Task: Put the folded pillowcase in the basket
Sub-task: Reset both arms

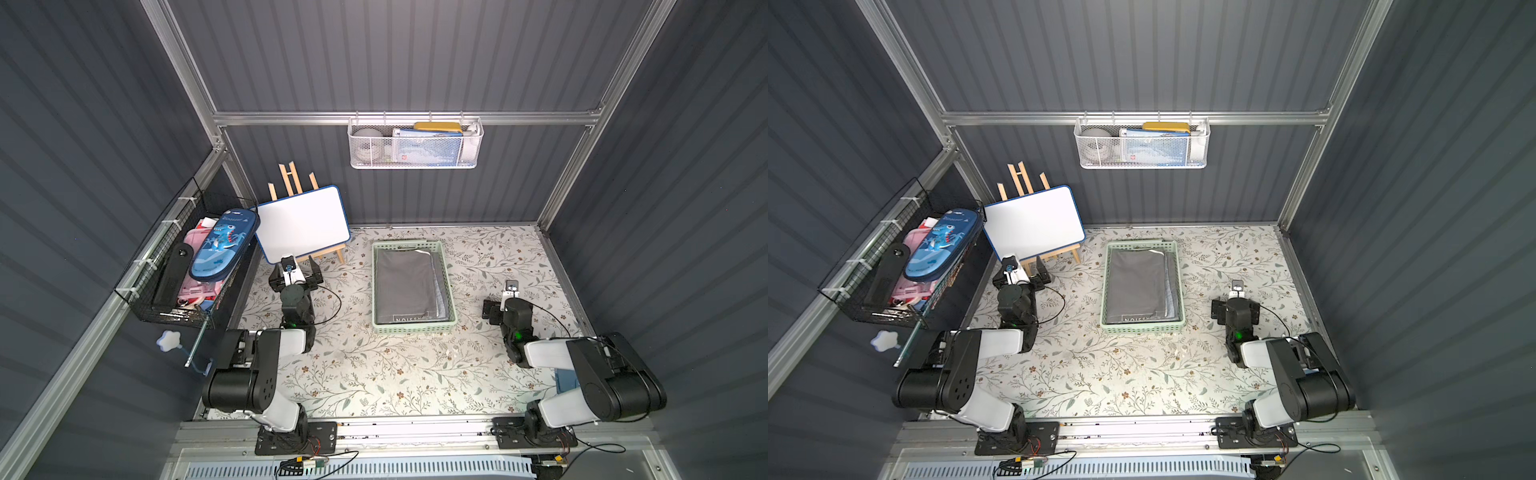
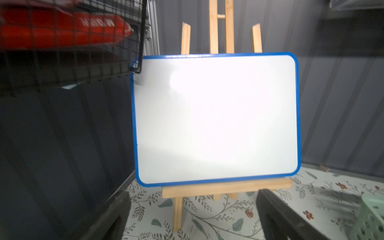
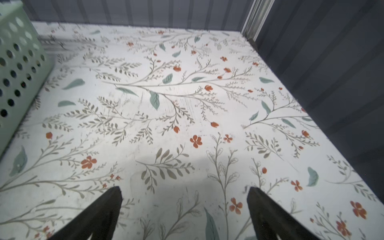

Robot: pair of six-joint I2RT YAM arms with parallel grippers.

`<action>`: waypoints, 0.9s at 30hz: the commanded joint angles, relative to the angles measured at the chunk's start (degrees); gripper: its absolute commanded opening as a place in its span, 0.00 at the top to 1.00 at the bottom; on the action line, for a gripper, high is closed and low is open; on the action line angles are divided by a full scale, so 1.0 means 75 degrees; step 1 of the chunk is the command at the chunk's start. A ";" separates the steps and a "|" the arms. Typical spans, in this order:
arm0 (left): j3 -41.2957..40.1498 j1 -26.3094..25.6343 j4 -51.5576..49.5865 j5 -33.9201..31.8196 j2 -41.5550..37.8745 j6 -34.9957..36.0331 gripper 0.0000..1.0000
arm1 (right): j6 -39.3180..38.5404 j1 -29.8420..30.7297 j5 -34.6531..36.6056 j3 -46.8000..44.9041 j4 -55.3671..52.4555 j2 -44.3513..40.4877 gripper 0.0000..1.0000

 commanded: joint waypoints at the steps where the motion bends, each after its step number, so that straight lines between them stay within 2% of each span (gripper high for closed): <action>1: -0.0432 0.0097 0.1519 0.0756 -0.0421 -0.0566 0.01 | -0.0106 -0.0230 -0.0395 -0.0191 0.2313 0.0511 0.01; 2: -0.0729 0.0092 0.2132 0.1461 -0.0425 -0.0121 0.01 | -0.0178 -0.0230 -0.0457 -0.0143 0.2522 0.0741 0.01; 3: -0.0880 0.0132 0.2777 0.1657 -0.0036 -0.0130 0.00 | -0.0230 -0.0241 -0.0416 -0.0054 0.2682 0.0907 0.01; 5: -0.1036 0.0121 0.4276 0.1516 0.1074 -0.0055 0.00 | 0.0054 -0.0273 -0.0120 0.0335 0.1392 0.0583 0.01; 6: -0.1038 0.0126 0.4586 0.1263 0.1308 0.0298 0.01 | 0.0185 -0.0412 -0.0323 0.0613 0.0531 0.0379 0.01; 8: -0.0608 0.0153 0.2997 0.1357 0.0834 -0.0361 0.01 | 0.0451 -0.0620 -0.0615 0.0916 -0.0457 0.0136 0.01; 9: -0.0521 0.0159 0.3404 0.1150 0.1125 -0.0249 0.01 | 0.0429 -0.0624 -0.0612 0.0907 -0.0298 0.0204 0.01; 10: -0.0369 0.0162 0.3049 0.0978 0.1158 -0.0260 0.01 | 0.0375 -0.0623 -0.0609 0.0856 0.0004 0.0321 0.01; 11: -0.0152 0.0210 0.2031 0.0822 0.0990 -0.0620 0.00 | 0.0350 -0.0629 -0.0613 0.0799 0.0238 0.0405 0.01; 13: -0.0151 0.0404 0.2359 0.1039 0.1105 -0.0675 0.00 | 0.0320 -0.0630 -0.0629 0.0708 0.0665 0.0536 0.01; 14: -0.0096 0.0414 0.1989 0.1001 0.1019 -0.0755 0.00 | 0.0313 -0.0629 -0.0643 0.0681 0.0782 0.0583 0.01; 27: -0.0103 0.0414 0.1960 0.0782 0.1011 -0.0782 0.01 | 0.0343 -0.0629 -0.0619 0.0712 0.0603 0.0494 0.01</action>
